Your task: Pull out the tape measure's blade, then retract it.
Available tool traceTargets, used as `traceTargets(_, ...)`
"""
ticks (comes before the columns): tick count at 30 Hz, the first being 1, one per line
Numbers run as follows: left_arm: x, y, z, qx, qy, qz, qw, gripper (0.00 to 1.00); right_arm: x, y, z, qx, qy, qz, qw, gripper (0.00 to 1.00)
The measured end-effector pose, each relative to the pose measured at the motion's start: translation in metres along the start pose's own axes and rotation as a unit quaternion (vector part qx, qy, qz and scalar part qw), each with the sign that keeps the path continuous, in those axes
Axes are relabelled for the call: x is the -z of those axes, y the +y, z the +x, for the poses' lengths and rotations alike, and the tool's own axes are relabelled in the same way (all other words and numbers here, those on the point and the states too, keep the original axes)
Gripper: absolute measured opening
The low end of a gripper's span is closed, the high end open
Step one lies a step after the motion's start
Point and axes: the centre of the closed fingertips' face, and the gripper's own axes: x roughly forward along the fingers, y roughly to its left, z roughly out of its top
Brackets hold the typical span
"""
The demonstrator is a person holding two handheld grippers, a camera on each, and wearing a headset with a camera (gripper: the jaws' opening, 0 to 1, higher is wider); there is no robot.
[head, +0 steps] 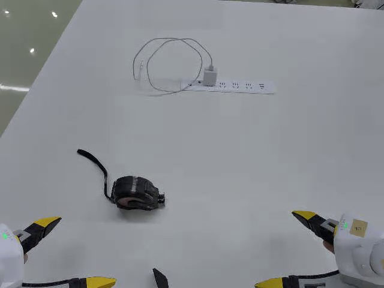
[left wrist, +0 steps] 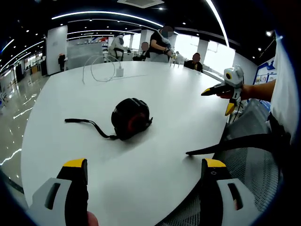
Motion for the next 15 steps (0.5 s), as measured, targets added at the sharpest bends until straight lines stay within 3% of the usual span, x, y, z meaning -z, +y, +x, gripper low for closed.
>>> traceTargets(15, -0.0008, -0.0005, -0.0007, 0.002, -0.002, 0.0, 1.0, 0.98, -0.0008, 0.0009, -0.0008, 0.003, -0.001, 0.0, 1.0, 0.98)
